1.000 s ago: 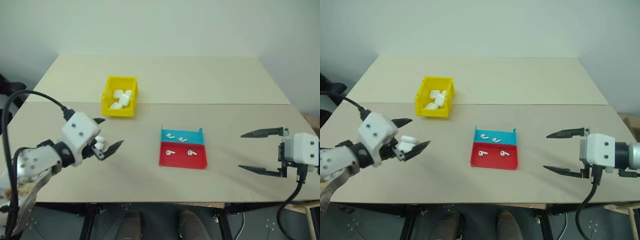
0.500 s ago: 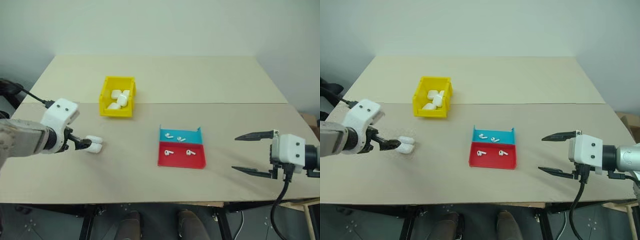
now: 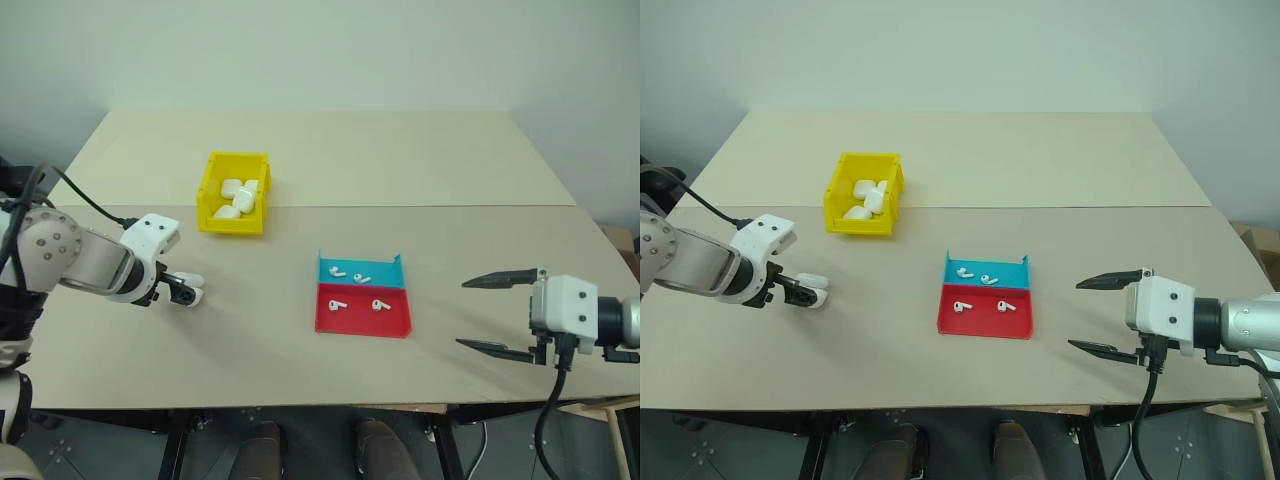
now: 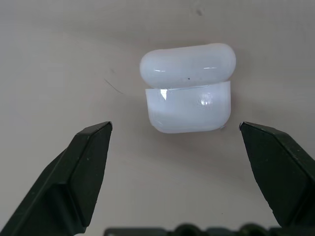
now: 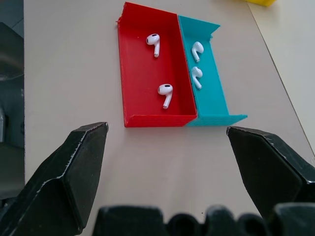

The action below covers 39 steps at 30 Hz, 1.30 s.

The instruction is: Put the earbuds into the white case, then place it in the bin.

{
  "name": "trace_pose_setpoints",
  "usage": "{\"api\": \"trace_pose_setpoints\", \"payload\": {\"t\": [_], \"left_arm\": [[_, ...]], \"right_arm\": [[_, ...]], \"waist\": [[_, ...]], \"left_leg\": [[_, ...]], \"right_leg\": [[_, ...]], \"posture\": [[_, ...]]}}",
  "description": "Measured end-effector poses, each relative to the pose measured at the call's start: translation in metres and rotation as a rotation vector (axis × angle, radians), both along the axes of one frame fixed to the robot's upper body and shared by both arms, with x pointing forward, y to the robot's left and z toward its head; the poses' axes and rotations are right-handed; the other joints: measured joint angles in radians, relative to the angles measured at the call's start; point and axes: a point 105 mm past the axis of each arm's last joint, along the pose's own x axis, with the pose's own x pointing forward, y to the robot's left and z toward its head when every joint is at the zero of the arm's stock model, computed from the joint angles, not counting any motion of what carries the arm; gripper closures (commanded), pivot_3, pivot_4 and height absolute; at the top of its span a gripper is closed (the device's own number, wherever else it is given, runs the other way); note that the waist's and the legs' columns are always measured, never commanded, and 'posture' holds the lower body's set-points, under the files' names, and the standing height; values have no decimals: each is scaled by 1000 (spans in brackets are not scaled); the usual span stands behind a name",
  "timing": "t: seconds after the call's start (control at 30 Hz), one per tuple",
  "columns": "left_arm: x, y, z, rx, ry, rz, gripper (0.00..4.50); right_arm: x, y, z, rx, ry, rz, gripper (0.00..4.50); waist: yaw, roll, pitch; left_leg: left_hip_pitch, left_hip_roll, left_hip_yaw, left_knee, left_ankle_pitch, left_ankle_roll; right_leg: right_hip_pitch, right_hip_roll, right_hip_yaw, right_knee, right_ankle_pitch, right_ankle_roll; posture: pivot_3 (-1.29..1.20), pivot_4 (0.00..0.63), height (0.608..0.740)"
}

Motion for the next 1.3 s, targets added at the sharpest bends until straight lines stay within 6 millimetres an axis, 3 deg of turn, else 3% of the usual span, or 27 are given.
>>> {"api": "trace_pose_setpoints", "payload": {"t": [0.3,0.9,1.0,1.13,1.3], "left_arm": [[8,5,-5,12,42,33,0],[18,-7,-22,-24,82,23,0],[18,-6,-21,-12,77,21,587],[19,-7,-22,-18,76,20,1733],[19,-5,-20,-15,69,23,1737]], "right_arm": [[1,1,-4,10,-3,-31,24],[3,-1,-8,7,-9,-60,24],[3,-1,-9,3,-8,-61,0],[3,-1,-9,-2,-7,-63,0],[3,-1,-10,-2,-7,-63,0]], "waist": [[2,0,0],[2,0,0],[2,0,0],[2,0,0],[1,0,0]], "left_leg": [[0,-1,0,0,1,-1],[0,-1,0,0,1,-1],[0,-1,0,0,1,-1],[0,-1,0,0,1,-1],[-1,0,0,0,1,-1]], "right_leg": [[0,0,0,0,0,0],[0,0,0,0,0,0],[0,0,0,0,0,0],[0,0,0,0,0,0],[0,0,0,0,0,0]], "posture": [[0,150,740],[0,150,740],[0,150,740],[0,150,740],[0,150,740]]}}
